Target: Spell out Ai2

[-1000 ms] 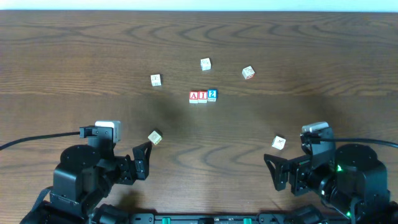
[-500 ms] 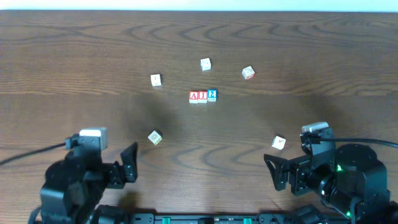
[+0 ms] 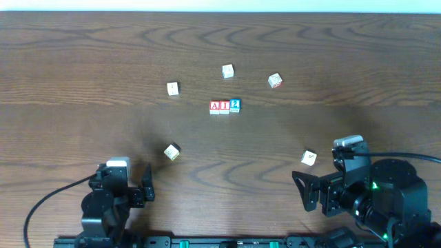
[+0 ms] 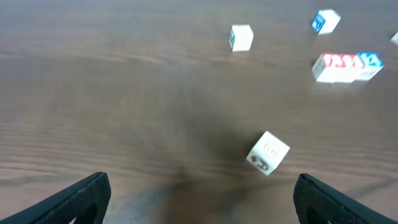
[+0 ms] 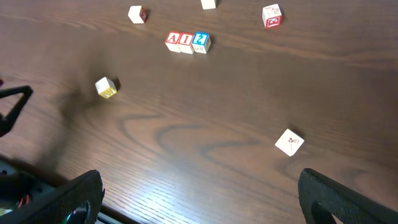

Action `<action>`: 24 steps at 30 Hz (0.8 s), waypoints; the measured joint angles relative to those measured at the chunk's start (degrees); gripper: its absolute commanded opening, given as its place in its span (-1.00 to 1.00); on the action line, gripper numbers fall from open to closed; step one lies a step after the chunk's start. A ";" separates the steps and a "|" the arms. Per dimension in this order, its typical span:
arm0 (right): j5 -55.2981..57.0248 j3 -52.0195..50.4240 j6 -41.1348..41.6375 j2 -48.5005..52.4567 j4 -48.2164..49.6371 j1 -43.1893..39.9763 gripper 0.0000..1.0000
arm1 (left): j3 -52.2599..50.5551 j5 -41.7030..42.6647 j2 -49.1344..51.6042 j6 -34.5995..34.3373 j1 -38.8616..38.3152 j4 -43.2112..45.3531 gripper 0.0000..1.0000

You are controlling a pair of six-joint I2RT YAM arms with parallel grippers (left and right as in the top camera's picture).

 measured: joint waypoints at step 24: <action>-0.02 0.00 0.13 0.00 0.00 0.00 0.98 | -6.49 -2.16 -1.20 0.02 0.11 1.81 0.91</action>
